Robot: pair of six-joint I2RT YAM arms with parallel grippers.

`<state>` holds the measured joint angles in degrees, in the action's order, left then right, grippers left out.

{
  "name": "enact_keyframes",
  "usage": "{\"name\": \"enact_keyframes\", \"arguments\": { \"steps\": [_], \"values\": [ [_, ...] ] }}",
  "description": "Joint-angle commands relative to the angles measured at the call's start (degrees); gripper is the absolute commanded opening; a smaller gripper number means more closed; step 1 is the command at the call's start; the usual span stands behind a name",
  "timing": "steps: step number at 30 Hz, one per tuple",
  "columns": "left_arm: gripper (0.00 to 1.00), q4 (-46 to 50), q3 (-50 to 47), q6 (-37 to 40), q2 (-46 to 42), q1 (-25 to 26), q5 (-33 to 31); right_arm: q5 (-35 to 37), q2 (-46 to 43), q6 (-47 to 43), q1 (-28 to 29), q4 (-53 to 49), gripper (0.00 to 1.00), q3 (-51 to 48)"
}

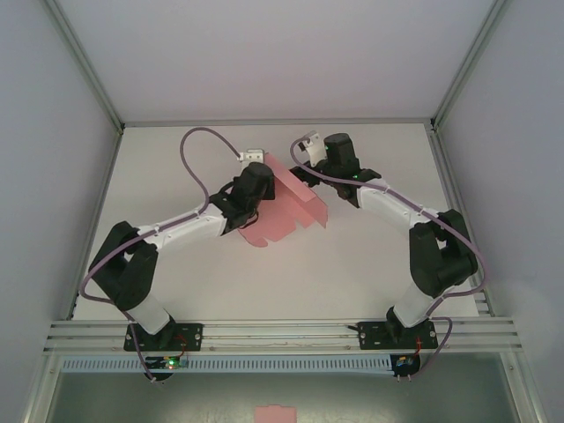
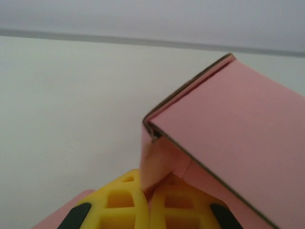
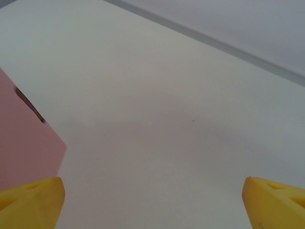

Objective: Assemble paper box

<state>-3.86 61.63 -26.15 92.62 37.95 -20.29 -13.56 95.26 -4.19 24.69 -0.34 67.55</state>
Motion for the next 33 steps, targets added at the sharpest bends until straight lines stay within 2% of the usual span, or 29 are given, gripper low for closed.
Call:
{"name": "enact_keyframes", "arguments": {
  "steps": [1, 5, 8, 12, 14, 17, 18, 22, 24, 27, 30, 33],
  "values": [
    [0.00, -9.0, -4.1, 5.7, -4.1, -0.9, 11.4, -2.4, -6.6, 2.8, 1.2, -5.6, 0.97, 3.4],
    [0.00, -11.6, -11.9, 1.7, -12.3, -2.5, 11.3, 8.6, -16.5, 8.6, -3.6, -12.1, 0.98, 0.0],
    [0.00, -13.4, -16.3, 0.0, -17.7, -2.8, 8.4, 5.7, -25.9, 7.8, -4.7, -15.5, 0.98, -4.1],
    [0.00, -11.6, -19.3, -1.6, -24.7, -4.0, 6.6, -4.0, -39.6, 10.3, -6.8, -14.5, 0.98, -12.2],
    [0.00, -11.1, -20.8, -2.8, -28.0, -4.3, 4.9, -13.0, -45.7, 10.1, -8.7, -13.5, 0.98, -15.9],
    [0.00, -11.8, -22.5, -2.8, -31.9, -4.9, 5.7, -27.0, -51.8, 7.9, -9.3, -9.3, 0.98, -20.7],
    [0.00, -12.1, -22.8, -2.3, -32.8, -5.0, 7.3, -28.0, -52.8, 8.1, -9.2, -7.5, 0.98, -21.7],
    [0.00, -13.7, -23.5, -3.2, -35.2, -5.1, 12.6, -23.3, -51.0, 7.6, -9.2, -7.4, 0.98, -19.7],
    [0.00, -15.4, -24.2, -3.8, -35.7, -5.0, 14.0, -25.5, -48.4, 8.7, -8.8, -4.8, 0.98, -18.8],
    [0.00, -16.2, -24.1, -5.4, -35.3, -5.0, 15.3, -25.4, -45.2, 8.4, -4.6, 0.0, 0.95, -18.9],
    [0.00, -14.8, -23.0, -6.1, -34.4, -5.0, 15.0, -20.7, -43.8, 6.6, 0.7, 2.5, 0.95, -18.5],
    [0.00, -13.9, -22.1, -6.2, -33.5, -4.9, 14.5, -16.8, -43.8, 6.5, 2.7, 3.3, 0.94, -17.6]
  ]
}}
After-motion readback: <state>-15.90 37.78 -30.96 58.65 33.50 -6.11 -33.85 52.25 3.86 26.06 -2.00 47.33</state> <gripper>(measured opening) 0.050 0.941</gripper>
